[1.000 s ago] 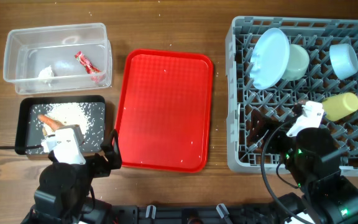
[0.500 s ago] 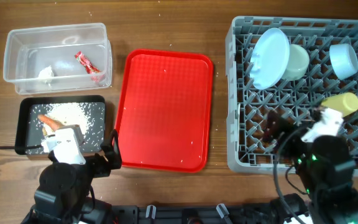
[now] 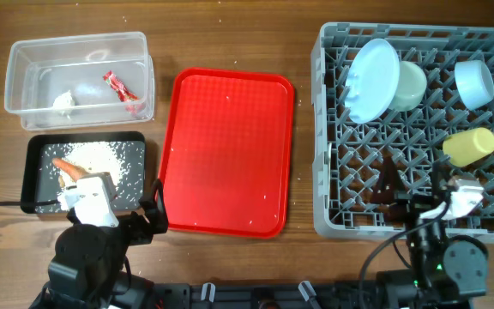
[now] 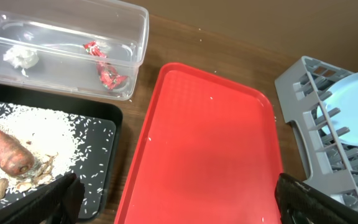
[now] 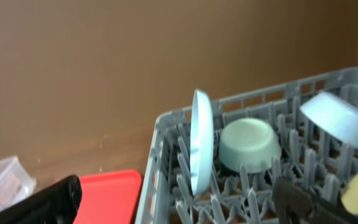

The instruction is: Sort waste into correct bins and load items into the dishwasher rack

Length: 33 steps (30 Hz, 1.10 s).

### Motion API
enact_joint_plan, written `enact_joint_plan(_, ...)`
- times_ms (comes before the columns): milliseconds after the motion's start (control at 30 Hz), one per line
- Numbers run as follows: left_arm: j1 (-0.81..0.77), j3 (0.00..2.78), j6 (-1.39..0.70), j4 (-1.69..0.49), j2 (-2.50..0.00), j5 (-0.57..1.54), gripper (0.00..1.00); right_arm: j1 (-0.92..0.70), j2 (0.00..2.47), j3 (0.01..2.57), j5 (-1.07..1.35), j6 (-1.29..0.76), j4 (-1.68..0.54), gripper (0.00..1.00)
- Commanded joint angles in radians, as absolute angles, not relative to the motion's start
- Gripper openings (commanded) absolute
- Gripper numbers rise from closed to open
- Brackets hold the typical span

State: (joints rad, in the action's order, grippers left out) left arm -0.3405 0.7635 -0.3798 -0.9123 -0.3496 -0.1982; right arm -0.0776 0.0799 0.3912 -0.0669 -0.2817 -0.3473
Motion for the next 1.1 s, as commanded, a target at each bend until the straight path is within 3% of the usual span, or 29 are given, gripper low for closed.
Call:
enact_joint_plan(0,-0.347,0.758,-0.386,-0.91,-0.343,-0.218,1.0,-0.072,0.057,0.271,0.009,-0.239,-0.181,1.0)
enact_joint_plan(200,-0.347,0.758,-0.386,-0.91,-0.343,-0.218,1.0,-0.072,0.057,0.152,0.028,-0.238,0.049,1.0)
enact_joint_plan(633,-0.347,0.758,-0.386,-0.91,-0.343,-0.218,1.0,-0.072,0.064,0.138,0.028,-0.225,0.048,1.0)
enact_joint_plan(800,-0.347,0.758,-0.386,-0.91,-0.343,-0.218,1.0,-0.063,0.002,0.021,0.067,-0.213,0.105,1.0)
enact_joint_plan(1067,-0.347,0.758,-0.386,-0.91,-0.343,-0.218,1.0,-0.063,0.003,0.005,0.11,-0.212,0.007,1.0)
